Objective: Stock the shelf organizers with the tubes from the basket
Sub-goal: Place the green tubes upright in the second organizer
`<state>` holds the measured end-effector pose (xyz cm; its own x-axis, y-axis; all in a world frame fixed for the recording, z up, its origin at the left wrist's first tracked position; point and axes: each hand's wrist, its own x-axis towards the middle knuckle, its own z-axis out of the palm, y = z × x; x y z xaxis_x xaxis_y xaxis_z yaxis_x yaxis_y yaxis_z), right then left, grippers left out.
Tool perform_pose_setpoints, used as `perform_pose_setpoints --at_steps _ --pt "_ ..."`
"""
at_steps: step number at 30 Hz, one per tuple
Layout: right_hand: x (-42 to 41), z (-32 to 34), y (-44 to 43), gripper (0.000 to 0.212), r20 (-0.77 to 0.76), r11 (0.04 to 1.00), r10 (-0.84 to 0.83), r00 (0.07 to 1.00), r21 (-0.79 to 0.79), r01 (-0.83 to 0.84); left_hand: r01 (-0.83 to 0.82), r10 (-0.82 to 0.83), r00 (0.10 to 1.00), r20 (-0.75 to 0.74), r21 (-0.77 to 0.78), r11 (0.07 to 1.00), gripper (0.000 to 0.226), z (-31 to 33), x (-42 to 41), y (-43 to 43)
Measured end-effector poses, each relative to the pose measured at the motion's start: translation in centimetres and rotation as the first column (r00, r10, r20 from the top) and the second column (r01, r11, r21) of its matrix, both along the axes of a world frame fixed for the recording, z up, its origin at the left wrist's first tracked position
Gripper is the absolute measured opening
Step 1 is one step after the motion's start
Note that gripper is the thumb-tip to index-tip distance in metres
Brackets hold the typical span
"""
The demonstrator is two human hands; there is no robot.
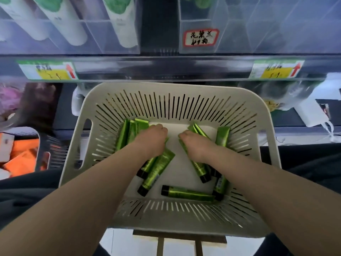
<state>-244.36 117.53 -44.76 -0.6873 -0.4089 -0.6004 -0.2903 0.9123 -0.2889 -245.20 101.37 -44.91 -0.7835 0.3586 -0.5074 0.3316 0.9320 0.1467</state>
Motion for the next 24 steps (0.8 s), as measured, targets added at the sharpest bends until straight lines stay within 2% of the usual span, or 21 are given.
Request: perform_pose_setpoints --at_steps 5,8,12,24 --pt "-1.0 -1.0 0.1 0.040 0.024 1.000 -0.028 0.999 0.009 0.028 0.011 -0.010 0.999 0.035 -0.004 1.000 0.030 -1.2 -0.6 0.5" --pt "-0.9 -1.2 -0.4 0.044 0.016 0.998 0.015 1.000 0.066 -0.016 0.040 -0.039 0.999 0.038 -0.008 0.999 0.029 -1.7 -0.7 0.4" --pt "-0.8 -1.2 -0.8 0.039 -0.041 0.990 0.076 0.996 0.122 -0.070 0.054 -0.055 0.998 -0.008 -0.032 0.998 0.027 -2.0 -0.8 0.5" --pt "-0.7 -1.1 -0.6 0.033 -0.093 0.973 0.178 0.980 0.163 -0.161 0.102 -0.101 0.995 0.006 -0.066 0.993 0.026 -1.9 -1.0 0.1"
